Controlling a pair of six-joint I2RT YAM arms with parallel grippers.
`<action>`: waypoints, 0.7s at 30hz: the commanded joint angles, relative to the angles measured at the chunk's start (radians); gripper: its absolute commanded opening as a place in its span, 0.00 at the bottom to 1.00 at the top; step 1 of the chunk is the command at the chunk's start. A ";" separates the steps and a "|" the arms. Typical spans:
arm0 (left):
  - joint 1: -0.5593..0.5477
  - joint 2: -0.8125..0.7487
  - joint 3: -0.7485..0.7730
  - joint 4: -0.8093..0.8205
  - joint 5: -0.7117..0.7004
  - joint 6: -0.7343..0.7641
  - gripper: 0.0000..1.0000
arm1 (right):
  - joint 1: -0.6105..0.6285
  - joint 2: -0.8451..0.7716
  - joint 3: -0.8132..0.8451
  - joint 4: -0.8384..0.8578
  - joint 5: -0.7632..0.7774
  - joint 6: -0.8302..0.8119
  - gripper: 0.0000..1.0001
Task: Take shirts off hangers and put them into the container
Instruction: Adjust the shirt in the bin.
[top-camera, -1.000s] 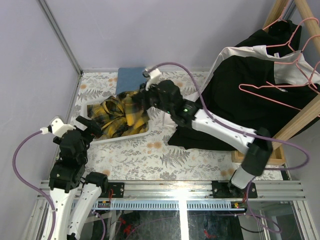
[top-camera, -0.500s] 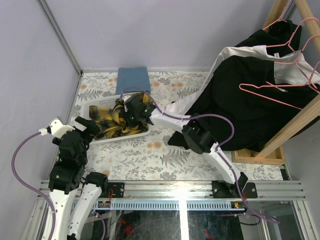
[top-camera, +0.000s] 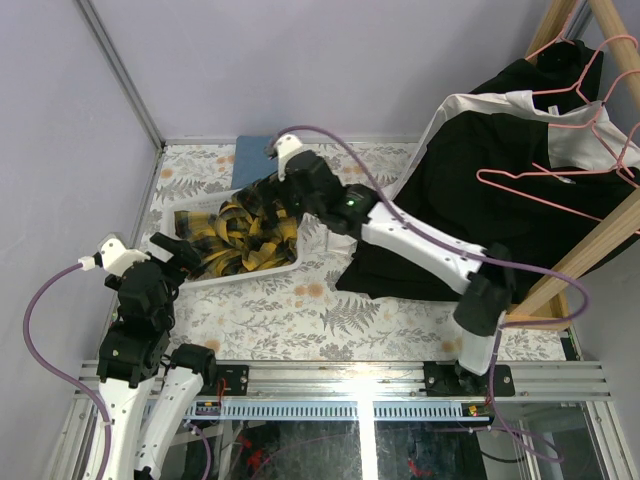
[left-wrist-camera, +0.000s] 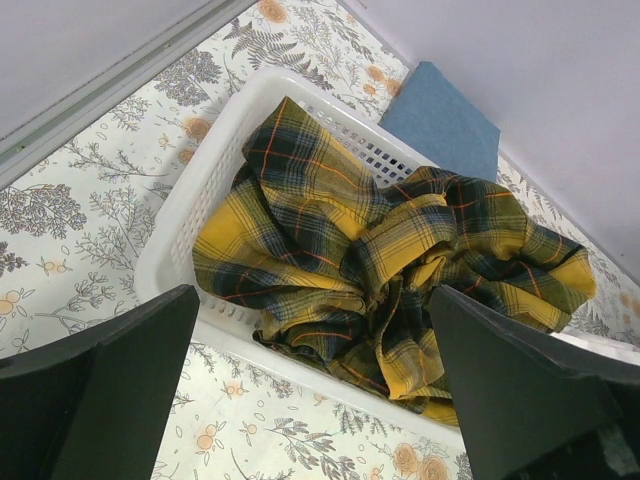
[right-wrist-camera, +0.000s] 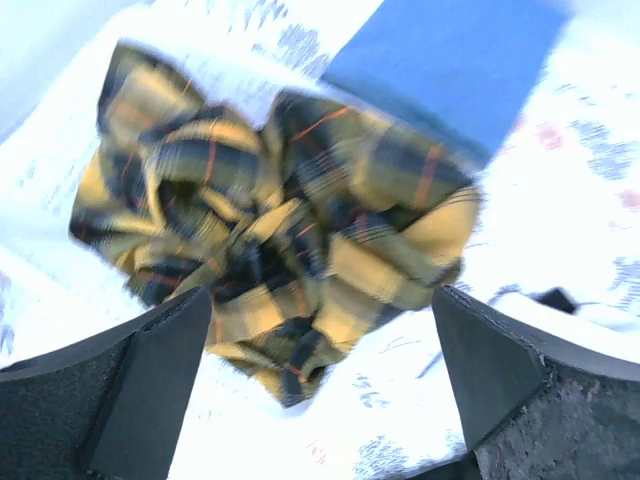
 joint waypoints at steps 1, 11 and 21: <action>0.008 -0.001 -0.009 0.037 -0.008 0.007 1.00 | -0.056 -0.039 -0.078 0.124 0.243 -0.023 0.99; 0.008 0.017 -0.009 0.039 0.003 0.011 1.00 | -0.162 0.321 0.328 -0.174 -0.094 0.055 0.97; 0.008 0.024 -0.009 0.039 0.004 0.012 1.00 | -0.131 0.260 0.257 -0.086 -0.138 0.055 0.30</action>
